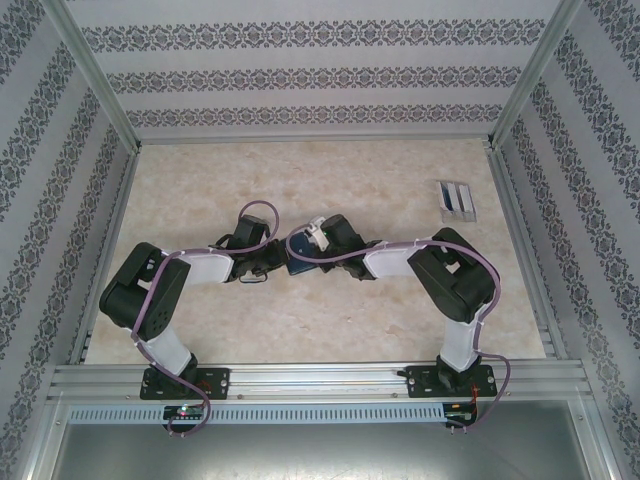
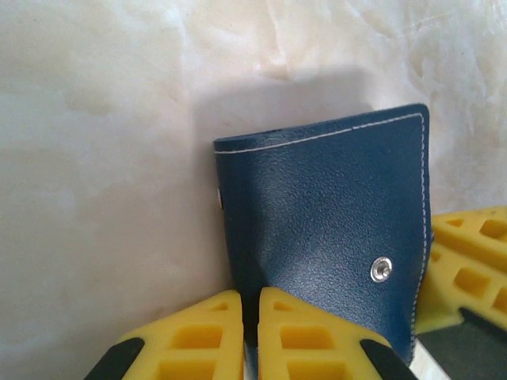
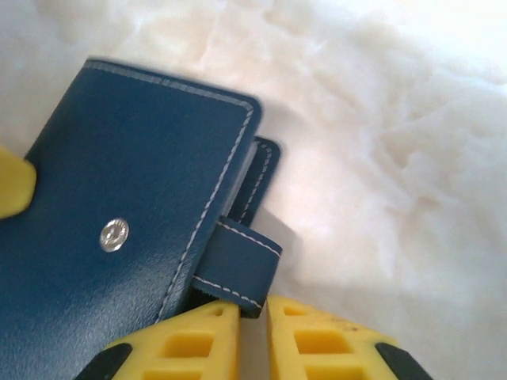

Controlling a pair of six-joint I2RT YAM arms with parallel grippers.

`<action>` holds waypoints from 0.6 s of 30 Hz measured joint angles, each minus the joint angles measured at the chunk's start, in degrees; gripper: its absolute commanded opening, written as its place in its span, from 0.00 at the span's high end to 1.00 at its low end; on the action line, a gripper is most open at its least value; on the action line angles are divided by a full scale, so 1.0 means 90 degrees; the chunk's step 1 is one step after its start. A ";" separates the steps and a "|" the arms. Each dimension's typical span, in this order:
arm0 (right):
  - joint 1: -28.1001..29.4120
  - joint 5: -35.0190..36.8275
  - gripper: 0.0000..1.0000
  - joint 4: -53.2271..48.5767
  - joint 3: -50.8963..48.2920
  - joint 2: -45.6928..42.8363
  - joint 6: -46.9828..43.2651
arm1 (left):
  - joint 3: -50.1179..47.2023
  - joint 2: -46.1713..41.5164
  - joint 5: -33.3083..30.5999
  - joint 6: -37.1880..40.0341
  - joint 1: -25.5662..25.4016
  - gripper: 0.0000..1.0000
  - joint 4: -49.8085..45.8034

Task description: Put the credit cards into the card holder

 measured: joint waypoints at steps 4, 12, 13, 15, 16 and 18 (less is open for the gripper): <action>-0.0250 -0.0396 0.90 0.0571 -0.0287 0.0000 0.0396 | 0.0002 0.0000 -0.0005 0.0102 -0.0002 0.90 -0.0022; -0.0925 -0.1066 0.82 0.1387 -0.0894 -0.0053 0.1256 | -0.0015 -0.0012 -0.0005 0.0240 -0.0002 0.90 -0.0019; -0.0971 -0.1134 0.78 0.1452 -0.0942 -0.0075 0.1331 | -0.0017 -0.0019 -0.0005 0.0267 -0.0002 0.90 -0.0022; -0.1015 -0.1275 0.68 0.1564 -0.1047 -0.0121 0.1460 | -0.0015 -0.0019 -0.0002 0.0330 -0.0002 0.90 -0.0024; -0.1013 -0.1375 0.63 0.1610 -0.1100 -0.0155 0.1518 | -0.0010 -0.0019 -0.0002 0.0372 -0.0002 0.90 -0.0036; -0.0993 -0.1603 0.56 0.1647 -0.1178 -0.0226 0.1591 | 0.0015 -0.0017 -0.0002 0.0420 -0.0002 0.90 -0.0075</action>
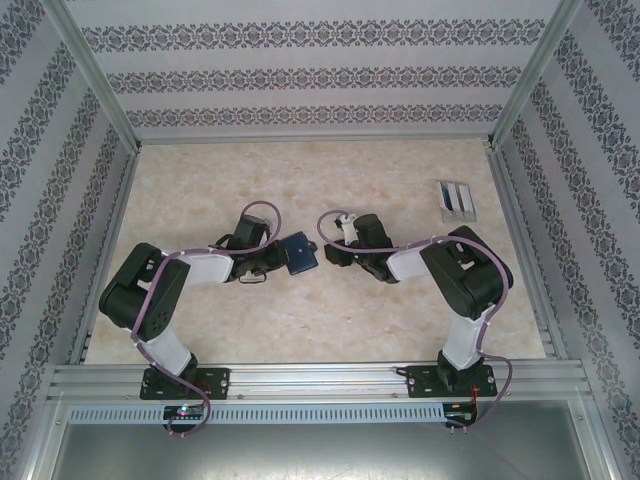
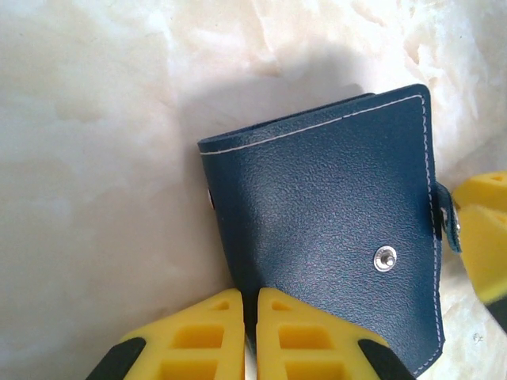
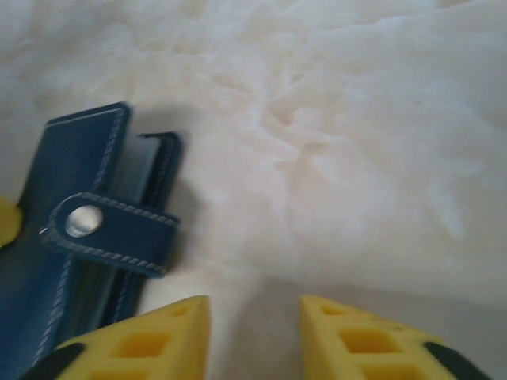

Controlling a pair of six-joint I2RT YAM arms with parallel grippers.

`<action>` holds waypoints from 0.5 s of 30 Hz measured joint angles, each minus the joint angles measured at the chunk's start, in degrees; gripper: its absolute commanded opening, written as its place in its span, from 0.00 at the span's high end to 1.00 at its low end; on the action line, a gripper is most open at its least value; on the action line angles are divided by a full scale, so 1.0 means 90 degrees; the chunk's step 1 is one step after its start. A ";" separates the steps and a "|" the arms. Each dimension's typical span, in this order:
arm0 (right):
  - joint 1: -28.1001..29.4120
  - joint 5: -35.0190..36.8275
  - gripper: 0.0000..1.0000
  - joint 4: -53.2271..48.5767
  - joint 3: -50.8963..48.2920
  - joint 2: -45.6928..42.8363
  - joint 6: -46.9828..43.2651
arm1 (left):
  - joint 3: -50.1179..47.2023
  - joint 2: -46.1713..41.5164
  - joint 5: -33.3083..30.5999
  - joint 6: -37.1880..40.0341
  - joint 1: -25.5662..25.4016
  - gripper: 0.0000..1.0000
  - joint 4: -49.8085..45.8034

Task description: Put the credit cards into the card holder

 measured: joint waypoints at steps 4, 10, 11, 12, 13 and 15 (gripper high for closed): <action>0.0056 -0.0420 0.50 -0.0114 0.0046 -0.0039 -0.0024 | 0.0078 0.0032 0.0022 0.0049 0.0000 0.90 -0.0109; 0.0304 -0.0350 0.46 -0.0855 0.0644 -0.0051 -0.0027 | 0.0131 0.0053 0.0053 0.0049 0.0000 0.71 -0.0187; 0.0372 -0.0270 0.48 -0.1018 0.0799 -0.0051 -0.0027 | 0.0141 0.0053 0.0075 0.0049 0.0000 0.69 -0.0187; 0.0437 -0.0187 0.49 -0.1222 0.0969 -0.0051 -0.0017 | 0.0165 0.0051 0.0119 0.0034 -0.0002 0.67 -0.0197; 0.0486 -0.0126 0.50 -0.1392 0.1124 -0.0051 0.0005 | 0.0172 0.0051 0.0168 0.0024 -0.0005 0.66 -0.0197; 0.0554 0.0012 0.51 -0.1700 0.1404 -0.0051 0.0097 | 0.0175 0.0024 0.0238 0.0022 -0.0005 0.64 -0.0199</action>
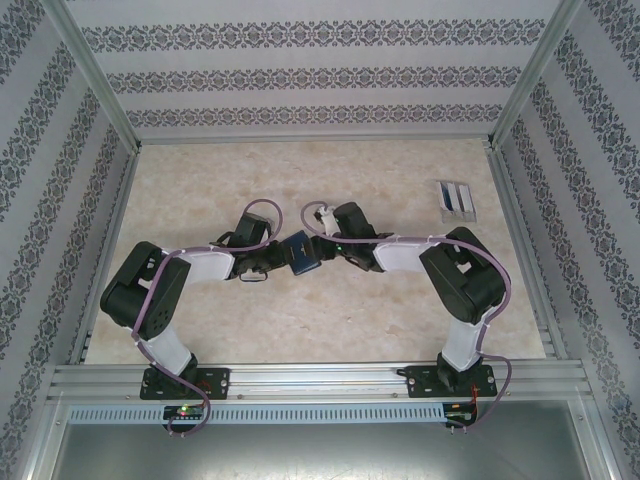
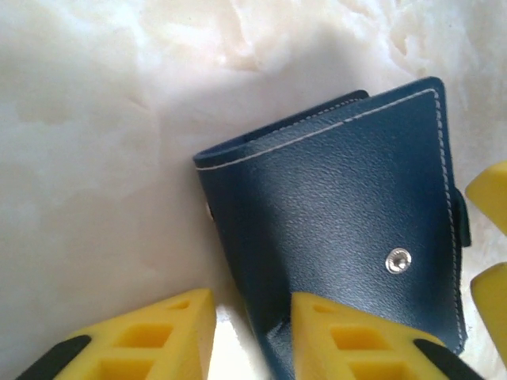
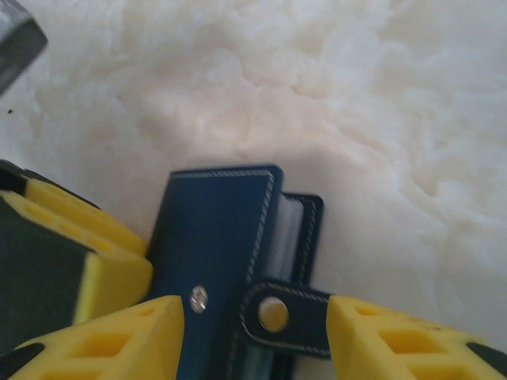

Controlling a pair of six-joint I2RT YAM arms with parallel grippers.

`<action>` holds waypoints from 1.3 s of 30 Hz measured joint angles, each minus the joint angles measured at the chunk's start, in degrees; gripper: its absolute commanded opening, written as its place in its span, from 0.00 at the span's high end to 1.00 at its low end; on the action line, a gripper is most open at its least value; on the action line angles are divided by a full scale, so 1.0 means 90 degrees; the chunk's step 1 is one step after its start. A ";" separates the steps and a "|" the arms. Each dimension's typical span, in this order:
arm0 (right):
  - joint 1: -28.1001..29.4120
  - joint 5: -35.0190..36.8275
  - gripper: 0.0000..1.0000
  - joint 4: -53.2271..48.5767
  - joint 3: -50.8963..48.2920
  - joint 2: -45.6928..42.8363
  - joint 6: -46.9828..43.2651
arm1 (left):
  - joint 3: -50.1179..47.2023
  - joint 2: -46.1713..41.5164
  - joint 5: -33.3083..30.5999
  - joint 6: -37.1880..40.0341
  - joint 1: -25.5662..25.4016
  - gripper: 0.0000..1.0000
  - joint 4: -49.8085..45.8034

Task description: Put the credit cards into the card holder

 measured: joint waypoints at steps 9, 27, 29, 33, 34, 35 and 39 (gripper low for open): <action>0.0027 0.0549 0.58 -0.1260 0.0646 0.0053 0.0233 | 0.0090 -0.0041 0.0194 0.0005 0.0061 0.63 -0.0321; 0.0194 0.0867 0.66 -0.2064 0.1299 0.0493 0.0061 | 0.0624 0.0321 0.0532 -0.0046 0.0221 0.61 -0.0986; 0.0189 0.0986 0.70 -0.2108 0.1309 0.0568 0.0063 | 0.0673 0.0328 0.0529 -0.0044 0.0221 0.61 -0.1061; 0.0192 0.1183 0.75 -0.2222 0.1341 0.0673 0.0044 | 0.0687 0.0330 0.0527 -0.0044 0.0221 0.61 -0.1095; 0.0192 0.1226 0.76 -0.2237 0.1341 0.0670 0.0044 | 0.0687 0.0330 0.0527 -0.0044 0.0221 0.61 -0.1095; 0.0192 0.1268 0.77 -0.2244 0.1348 0.0670 0.0044 | 0.0687 0.0330 0.0527 -0.0044 0.0221 0.61 -0.1095; 0.0192 0.1336 0.59 -0.2288 0.1353 0.0656 0.0027 | 0.0661 0.0316 0.0527 -0.0044 0.0221 0.61 -0.1069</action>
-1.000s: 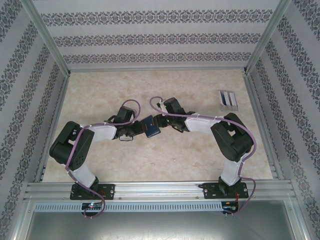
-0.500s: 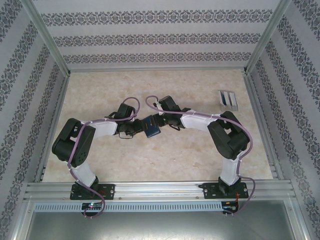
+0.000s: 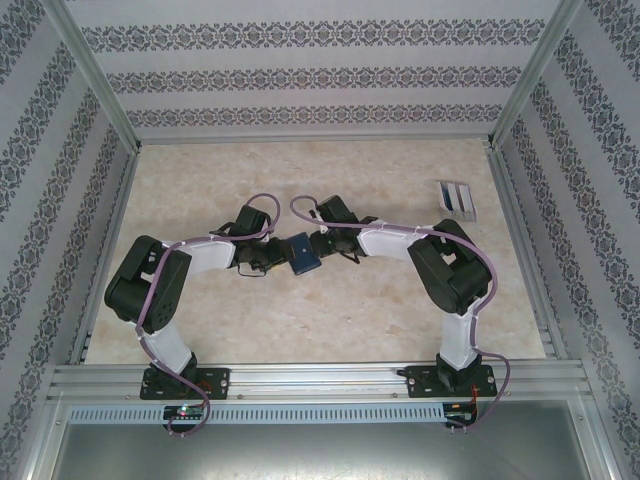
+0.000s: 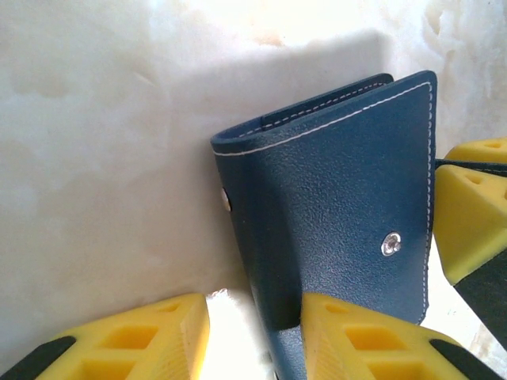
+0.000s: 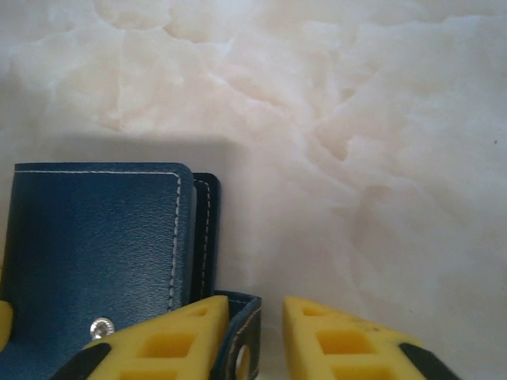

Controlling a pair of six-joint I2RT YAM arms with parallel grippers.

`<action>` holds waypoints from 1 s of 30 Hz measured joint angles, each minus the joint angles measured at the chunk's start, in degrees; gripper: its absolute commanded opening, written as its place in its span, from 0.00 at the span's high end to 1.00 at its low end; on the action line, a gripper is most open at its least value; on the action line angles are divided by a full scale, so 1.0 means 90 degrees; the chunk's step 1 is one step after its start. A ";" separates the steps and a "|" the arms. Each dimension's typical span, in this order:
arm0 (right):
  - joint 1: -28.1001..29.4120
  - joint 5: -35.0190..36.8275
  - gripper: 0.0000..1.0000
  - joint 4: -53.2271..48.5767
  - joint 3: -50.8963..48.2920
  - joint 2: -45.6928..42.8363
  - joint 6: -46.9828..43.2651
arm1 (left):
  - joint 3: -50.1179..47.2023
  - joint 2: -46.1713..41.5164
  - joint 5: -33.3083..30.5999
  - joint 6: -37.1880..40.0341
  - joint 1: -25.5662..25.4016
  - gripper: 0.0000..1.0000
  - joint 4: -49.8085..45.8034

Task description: Put the credit cards into the card holder

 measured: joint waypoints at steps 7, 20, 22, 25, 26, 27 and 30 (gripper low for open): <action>-0.0131 -0.0262 0.63 0.0104 -0.0027 -0.0204 0.0046 | 0.0005 0.0005 0.0002 0.0000 0.0000 0.61 0.0000; -0.0296 -0.0852 0.66 0.0129 -0.0024 -0.0214 0.0085 | 0.0136 0.0090 0.0002 0.0002 0.0000 0.60 -0.0170; -0.0296 -0.0886 0.72 0.0131 -0.0024 -0.0214 0.0095 | 0.0153 0.0100 0.0005 0.0002 0.0000 0.60 -0.0194; -0.0296 -0.0974 0.75 0.0129 -0.0024 -0.0214 0.0136 | 0.0158 0.0100 0.0002 0.0002 0.0000 0.61 -0.0206; -0.0296 -0.1010 0.72 0.0131 -0.0024 -0.0214 0.0146 | 0.0158 0.0100 0.0002 0.0000 0.0000 0.60 -0.0206; -0.0296 -0.1030 0.68 0.0131 -0.0024 -0.0214 0.0175 | 0.0158 0.0100 0.0002 0.0000 0.0000 0.61 -0.0209; -0.0296 -0.1093 0.64 0.0138 -0.0024 -0.0214 0.0231 | 0.0158 0.0100 0.0002 0.0000 0.0000 0.61 -0.0209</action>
